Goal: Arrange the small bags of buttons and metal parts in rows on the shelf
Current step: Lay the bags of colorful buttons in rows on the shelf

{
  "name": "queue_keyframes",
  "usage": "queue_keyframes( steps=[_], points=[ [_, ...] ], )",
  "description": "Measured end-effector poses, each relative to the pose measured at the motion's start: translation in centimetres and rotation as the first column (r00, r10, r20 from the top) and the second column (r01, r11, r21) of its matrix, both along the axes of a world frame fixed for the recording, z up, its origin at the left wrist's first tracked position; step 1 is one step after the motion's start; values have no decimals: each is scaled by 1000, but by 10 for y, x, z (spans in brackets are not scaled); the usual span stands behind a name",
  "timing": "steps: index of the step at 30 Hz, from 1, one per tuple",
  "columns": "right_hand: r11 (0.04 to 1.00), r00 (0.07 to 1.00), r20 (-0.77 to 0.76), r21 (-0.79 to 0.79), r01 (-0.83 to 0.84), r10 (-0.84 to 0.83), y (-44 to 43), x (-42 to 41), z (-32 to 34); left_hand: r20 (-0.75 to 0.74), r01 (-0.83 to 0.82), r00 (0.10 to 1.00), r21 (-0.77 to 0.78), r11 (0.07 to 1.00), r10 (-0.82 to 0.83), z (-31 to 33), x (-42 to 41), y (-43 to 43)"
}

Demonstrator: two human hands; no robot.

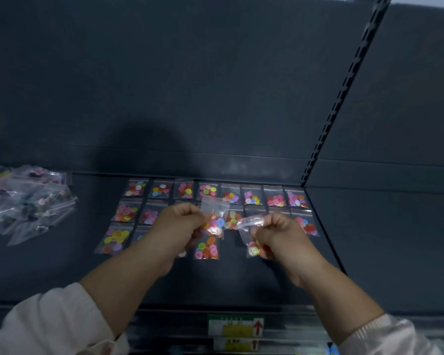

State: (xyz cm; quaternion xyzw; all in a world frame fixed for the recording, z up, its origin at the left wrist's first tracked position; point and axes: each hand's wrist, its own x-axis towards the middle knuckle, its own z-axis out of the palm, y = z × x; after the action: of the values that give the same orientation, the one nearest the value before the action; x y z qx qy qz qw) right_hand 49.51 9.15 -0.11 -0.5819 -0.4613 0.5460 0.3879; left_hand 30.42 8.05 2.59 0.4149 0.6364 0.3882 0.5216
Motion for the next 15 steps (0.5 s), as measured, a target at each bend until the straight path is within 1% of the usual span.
queue_keyframes(
  steps=[5, 6, 7, 8, 9, 11, 12, 13, 15],
  points=[
    [997, 994, 69, -7, -81, 81, -4, -3, -13, 5, -27, 1000, 15, 1000, 27, -1, 0, 2],
    [995, 990, 101, 4, -100, 99, -3, -5, -16, 4, -31, 1000, 16, 999, 31, -2, 1, 1],
    [992, 977, 176, 27, -123, 117, -3, -5, -19, 4, -33, 999, 15, 999, 33, -2, 1, 2],
    [986, 948, 291, 57, -155, 132, -3, -5, -21, 5, -34, 999, 15, 999, 34, -2, 1, 1],
    [977, 895, 424, 89, -191, 136, -4, -3, -21, 5, -33, 999, 17, 999, 33, -2, 1, 1],
    [953, 743, 664, 161, -256, 87, -8, 4, -18, 2, -27, 1000, 17, 999, 27, -1, 1, 0],
    [937, 680, 731, 205, -281, 44, -11, 7, -18, -3, -25, 1000, 18, 1000, 25, 0, 1, 0],
    [918, 645, 764, 254, -306, 4, -13, 11, -18, -9, -22, 1000, 20, 1000, 22, 0, 0, -1],
    [863, 624, 782, 322, -391, -9, -14, 16, -23, -14, -19, 1000, 28, 999, 20, -1, -2, 0]
  ],
)
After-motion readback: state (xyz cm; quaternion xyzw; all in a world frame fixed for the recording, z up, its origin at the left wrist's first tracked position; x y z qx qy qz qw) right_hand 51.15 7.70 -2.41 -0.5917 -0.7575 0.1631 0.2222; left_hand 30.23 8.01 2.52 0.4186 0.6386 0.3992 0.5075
